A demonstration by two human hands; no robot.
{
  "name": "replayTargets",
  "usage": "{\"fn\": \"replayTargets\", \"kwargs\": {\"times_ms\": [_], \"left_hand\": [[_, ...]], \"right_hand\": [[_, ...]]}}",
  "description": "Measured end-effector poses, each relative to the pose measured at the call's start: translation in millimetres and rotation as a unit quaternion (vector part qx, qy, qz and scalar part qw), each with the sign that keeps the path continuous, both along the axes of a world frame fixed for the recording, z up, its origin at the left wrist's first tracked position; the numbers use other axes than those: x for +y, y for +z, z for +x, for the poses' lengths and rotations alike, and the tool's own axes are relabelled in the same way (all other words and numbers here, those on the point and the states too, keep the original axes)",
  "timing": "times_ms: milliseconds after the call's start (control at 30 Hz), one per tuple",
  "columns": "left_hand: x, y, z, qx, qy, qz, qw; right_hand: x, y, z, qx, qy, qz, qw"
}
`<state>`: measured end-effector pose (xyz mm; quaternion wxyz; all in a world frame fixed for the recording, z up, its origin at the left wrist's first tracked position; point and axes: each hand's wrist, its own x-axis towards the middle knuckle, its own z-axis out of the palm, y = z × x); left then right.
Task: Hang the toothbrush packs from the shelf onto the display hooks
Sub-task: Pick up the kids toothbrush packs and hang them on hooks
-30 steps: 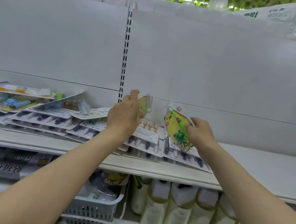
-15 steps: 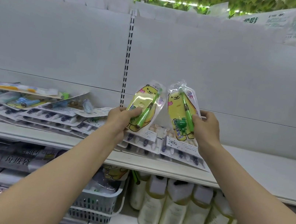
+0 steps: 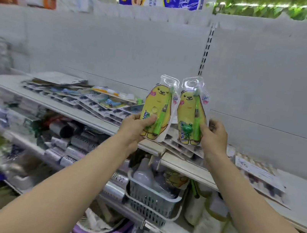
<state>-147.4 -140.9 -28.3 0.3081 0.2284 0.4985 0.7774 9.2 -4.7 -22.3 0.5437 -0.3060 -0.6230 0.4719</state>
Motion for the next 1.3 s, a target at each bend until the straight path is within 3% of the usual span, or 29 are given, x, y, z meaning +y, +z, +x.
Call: {"fn": "replayTargets", "kwargs": {"times_ms": [300, 633, 1033, 1300], "left_hand": [[-156.6, -11.0, -155.3, 0.055, 0.086, 0.028, 0.994], [-340.9, -20.3, -355.1, 0.044, 0.200, -0.003, 0.979], [-475.7, -50.6, -613.2, 0.059, 0.291, 0.012, 0.955], [-543.4, -15.2, -814.0, 0.075, 0.328, -0.008, 0.942]], "right_hand": [[-127.9, 6.8, -182.9, 0.022, 0.109, 0.015, 0.994], [-298.9, -4.3, -419.6, 0.033, 0.179, 0.000, 0.983], [-425.0, -23.5, -709.8, 0.054, 0.296, -0.008, 0.954], [-499.7, 1.3, -937.6, 0.063, 0.364, -0.041, 0.928]]}}
